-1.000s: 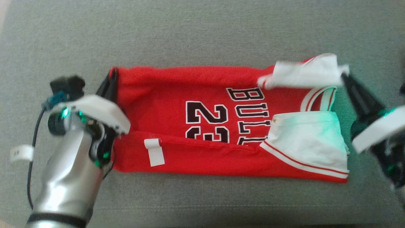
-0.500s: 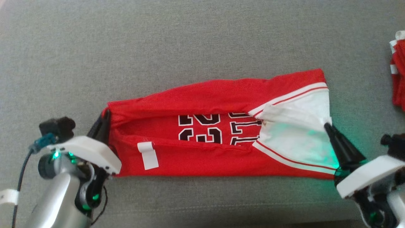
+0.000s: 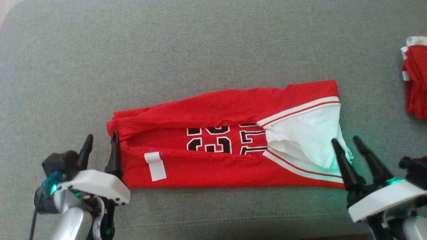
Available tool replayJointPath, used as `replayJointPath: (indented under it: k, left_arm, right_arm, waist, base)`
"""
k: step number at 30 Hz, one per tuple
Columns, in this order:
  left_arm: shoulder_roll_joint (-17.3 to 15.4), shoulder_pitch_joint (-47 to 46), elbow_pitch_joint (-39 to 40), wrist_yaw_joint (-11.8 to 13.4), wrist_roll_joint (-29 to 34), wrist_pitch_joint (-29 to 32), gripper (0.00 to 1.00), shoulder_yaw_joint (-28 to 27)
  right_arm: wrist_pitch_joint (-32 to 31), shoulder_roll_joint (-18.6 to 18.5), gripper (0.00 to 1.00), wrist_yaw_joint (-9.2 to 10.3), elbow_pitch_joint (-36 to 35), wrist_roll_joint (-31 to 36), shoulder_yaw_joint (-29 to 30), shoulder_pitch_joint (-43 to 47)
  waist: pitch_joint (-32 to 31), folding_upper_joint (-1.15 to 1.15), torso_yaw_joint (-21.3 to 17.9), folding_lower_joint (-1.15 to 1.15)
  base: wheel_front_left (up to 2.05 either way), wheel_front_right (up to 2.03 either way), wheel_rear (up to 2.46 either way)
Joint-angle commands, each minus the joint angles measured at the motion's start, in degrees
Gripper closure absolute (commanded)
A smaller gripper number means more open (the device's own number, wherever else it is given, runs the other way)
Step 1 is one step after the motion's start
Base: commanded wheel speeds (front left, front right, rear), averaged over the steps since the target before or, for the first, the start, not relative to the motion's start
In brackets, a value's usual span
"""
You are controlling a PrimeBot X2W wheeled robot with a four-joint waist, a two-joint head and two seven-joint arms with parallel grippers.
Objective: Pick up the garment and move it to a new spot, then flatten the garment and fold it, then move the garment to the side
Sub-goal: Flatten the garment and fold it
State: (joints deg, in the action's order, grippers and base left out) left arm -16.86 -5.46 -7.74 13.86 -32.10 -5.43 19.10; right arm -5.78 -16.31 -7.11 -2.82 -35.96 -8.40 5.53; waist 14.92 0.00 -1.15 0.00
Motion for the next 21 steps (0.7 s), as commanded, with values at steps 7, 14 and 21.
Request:
replayJointPath:
  k: [7,14,21]
  left_arm:
    - [-1.9,1.4,10.3,5.8,8.2,-5.7,0.00,-0.2]
    - [-2.4,1.5,15.7,7.4,11.1,-5.1,0.00,1.5]
    - [-2.8,2.0,16.8,8.0,11.1,-3.6,0.00,1.8]
  right_arm:
    - [2.9,2.0,0.00,-0.37,-8.9,9.2,4.6,-1.1]
    - [1.3,3.9,0.00,-0.37,-12.5,13.6,7.0,-1.7]
    - [0.7,5.2,0.00,-0.37,-12.4,14.7,7.1,-0.8]
  waist:
    - [-2.6,0.00,-0.5,0.00]
    - [-4.8,0.00,-0.7,0.00]
    - [-5.1,0.00,-0.9,0.00]
  base:
    - [0.00,0.00,0.00]
    - [0.00,0.00,0.00]
    - [0.00,0.00,0.00]
